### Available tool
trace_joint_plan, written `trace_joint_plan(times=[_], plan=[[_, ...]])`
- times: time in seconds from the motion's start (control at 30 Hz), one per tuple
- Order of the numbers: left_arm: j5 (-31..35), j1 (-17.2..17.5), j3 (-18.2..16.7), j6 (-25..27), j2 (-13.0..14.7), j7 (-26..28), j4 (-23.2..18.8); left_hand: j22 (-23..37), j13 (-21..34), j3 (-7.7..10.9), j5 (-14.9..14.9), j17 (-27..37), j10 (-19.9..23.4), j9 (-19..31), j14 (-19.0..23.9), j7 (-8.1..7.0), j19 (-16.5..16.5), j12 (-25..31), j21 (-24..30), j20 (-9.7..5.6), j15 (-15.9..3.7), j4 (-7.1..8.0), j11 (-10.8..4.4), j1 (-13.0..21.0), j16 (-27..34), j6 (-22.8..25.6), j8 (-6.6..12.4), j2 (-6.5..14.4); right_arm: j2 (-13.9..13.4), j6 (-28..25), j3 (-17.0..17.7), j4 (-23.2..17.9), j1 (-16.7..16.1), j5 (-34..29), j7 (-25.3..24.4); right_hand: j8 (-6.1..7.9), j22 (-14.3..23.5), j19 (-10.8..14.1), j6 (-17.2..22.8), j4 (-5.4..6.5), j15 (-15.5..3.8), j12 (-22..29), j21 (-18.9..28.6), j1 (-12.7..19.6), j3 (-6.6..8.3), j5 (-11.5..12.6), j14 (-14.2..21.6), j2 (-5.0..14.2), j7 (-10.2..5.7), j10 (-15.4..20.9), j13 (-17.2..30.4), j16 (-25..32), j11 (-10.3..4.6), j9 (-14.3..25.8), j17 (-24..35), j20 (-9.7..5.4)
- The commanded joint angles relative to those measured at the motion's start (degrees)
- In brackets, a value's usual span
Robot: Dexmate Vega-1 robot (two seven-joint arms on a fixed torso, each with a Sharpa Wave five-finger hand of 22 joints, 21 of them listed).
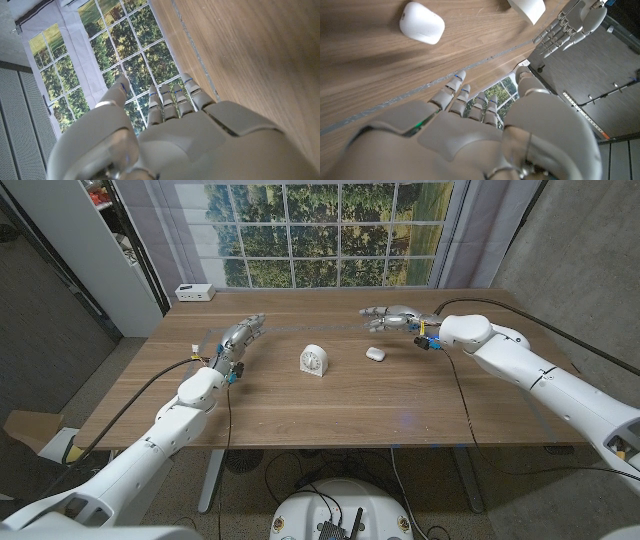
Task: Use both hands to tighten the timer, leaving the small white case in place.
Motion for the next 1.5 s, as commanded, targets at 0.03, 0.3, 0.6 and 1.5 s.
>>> trace_joint_plan(times=[0.03, 0.3, 0.6, 1.5], plan=[[0.28, 2.71, -1.36, -0.62, 2.1, 0.8, -1.75, 0.2, 0.35, 0.01, 0.31, 0.23, 0.13, 0.33, 0.41, -0.12, -0.31, 0.45, -0.24, 0.18, -0.08, -0.22, 0.05, 0.82, 0.23, 0.86, 0.22, 0.0, 3.17, 1.66, -7.38, 4.07, 9.5, -6.97, 12.48, -0.17, 0.26, -0.97, -1.43, -0.04, -8.61, -0.07, 0.04, 2.34, 0.91, 0.78, -1.26, 0.4, -0.96, -1.69, 0.19, 0.0, -0.77, -0.07, 0.16, 0.04], [-0.22, 4.96, -2.29, -1.1, 2.89, 1.12, -3.14, 0.21, 0.66, -0.16, 0.36, 0.24, 0.3, 0.4, 0.47, -0.1, -0.49, 0.65, -0.21, 0.34, -0.11, -0.23, -0.01, 1.0, 0.26, 1.38, 0.25, -0.12, 8.5, 10.23, -10.24, 15.18, 14.21, -5.42, 22.72, -0.43, 0.25, -1.3, -4.41, -0.24, -9.0, -0.21, 0.34, 6.17, 1.87, 1.77, -3.46, 0.6, -1.67, -4.67, 0.22, -0.17, -1.44, -0.15, 0.13, -0.93], [-0.15, 7.83, -3.62, -0.16, 4.55, 2.83, -6.15, 0.22, 0.92, -0.31, 0.41, 0.24, 0.59, 0.46, 0.56, -0.14, -0.53, 0.86, -0.15, 0.41, -0.12, -0.21, -0.11, 1.12, 0.29, 1.79, 0.27, -0.22, 12.11, 15.09, -14.43, 19.21, 19.04, -11.4, 27.08, -0.32, 0.27, -1.63, -7.0, -0.36, -9.15, 0.04, 0.42, 10.61, 3.25, 3.25, -4.9, 1.21, -2.87, -6.76, 0.29, 0.01, -1.87, -0.13, 0.19, -1.1], [3.04, 5.55, -1.78, 0.47, 2.5, 4.87, -5.36, 0.24, 1.64, -0.59, 0.54, 0.23, 0.73, 0.61, 0.54, -0.26, -0.92, 1.17, -0.11, 0.59, -0.24, -0.16, -0.45, 1.6, 0.27, 2.04, -0.03, -0.21, 18.67, 21.19, -23.01, 17.29, 27.16, -35.64, 23.77, -0.01, 0.36, -5.41, -12.15, 0.1, -7.0, 0.05, 0.26, 17.18, 3.33, 6.18, -9.51, 0.25, -3.06, -13.0, 0.56, 0.16, -2.64, 0.08, 0.37, 2.02]])
